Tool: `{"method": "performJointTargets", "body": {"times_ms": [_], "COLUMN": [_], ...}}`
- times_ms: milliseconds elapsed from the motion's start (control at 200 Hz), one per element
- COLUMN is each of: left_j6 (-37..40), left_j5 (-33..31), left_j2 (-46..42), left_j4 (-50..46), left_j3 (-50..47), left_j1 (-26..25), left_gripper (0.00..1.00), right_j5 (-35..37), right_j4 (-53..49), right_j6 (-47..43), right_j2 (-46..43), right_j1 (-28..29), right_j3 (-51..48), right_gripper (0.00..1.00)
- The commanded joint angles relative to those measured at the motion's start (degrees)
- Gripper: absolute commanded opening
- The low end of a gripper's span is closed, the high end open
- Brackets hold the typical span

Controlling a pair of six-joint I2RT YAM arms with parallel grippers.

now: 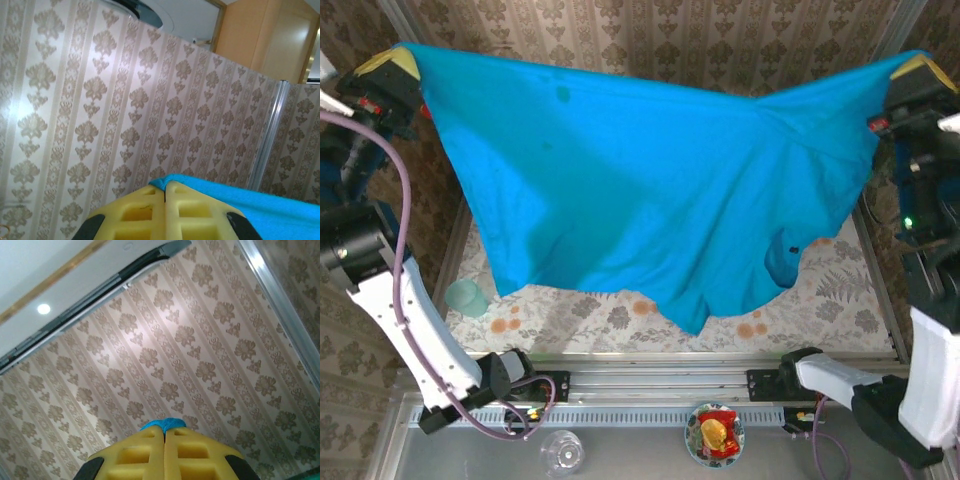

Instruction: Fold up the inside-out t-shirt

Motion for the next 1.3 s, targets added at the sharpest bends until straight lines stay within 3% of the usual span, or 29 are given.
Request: {"method": "performJointTargets", "body": {"times_ms": [0,290,370,465,555,625,715,835,925,1060,1215,1295], "left_j6": [0.6,1.7,-0.8,-3.8,-3.2,-3.5,-5.7,-6.1,-5.9,-1.4,7.6,10.7], "left_j5": [-2.9,-6.1,-5.8,-5.4,-6.3,-6.5,-5.8,-3.0,-0.6,1.3,-2.3,-5.6], "left_j2": [4.5,18.3,24.5,32.9,40.7,46.2,49.8,48.0,42.9,32.0,19.7,16.0], "left_j4": [3.0,9.1,11.2,11.1,4.8,0.5,0.4,2.2,4.8,4.7,-0.8,-4.0], "left_j3": [-4.0,-5.0,0.9,12.6,26.9,37.3,42.5,35.3,21.8,-1.6,-27.9,-37.9], "left_j1": [-2.8,-8.3,-8.6,-8.9,-9.5,-9.6,-9.5,-9.8,-9.8,-9.8,-9.5,-9.3], "left_gripper": [0.0,0.0,0.0,0.0,0.0,0.0,0.0,0.0,0.0,0.0,0.0,0.0], "right_j5": [0.9,3.6,3.1,1.9,1.7,2.2,2.0,1.0,-1.5,-5.6,-9.5,-11.7], "right_j4": [2.5,8.8,6.1,0.1,-4.4,-3.9,-0.6,0.1,-1.5,1.6,3.0,2.2], "right_j6": [-1.7,-0.8,0.0,0.4,0.4,0.7,0.7,0.9,1.8,4.1,8.8,10.9], "right_j2": [5.6,21.9,29.5,40.4,49.6,51.5,47.7,41.4,36.3,25.0,12.7,9.8], "right_j1": [-0.3,-1.3,-2.2,-2.9,-3.3,-3.7,-3.9,-3.9,-4.0,-3.2,-2.3,-2.1], "right_j3": [0.4,3.7,13.8,32.5,50.5,54.3,46.7,33.6,22.4,-2.1,-28.4,-37.1], "right_gripper": [0.0,0.0,0.0,0.0,0.0,0.0,0.0,0.0,0.0,0.0,0.0,0.0]}}
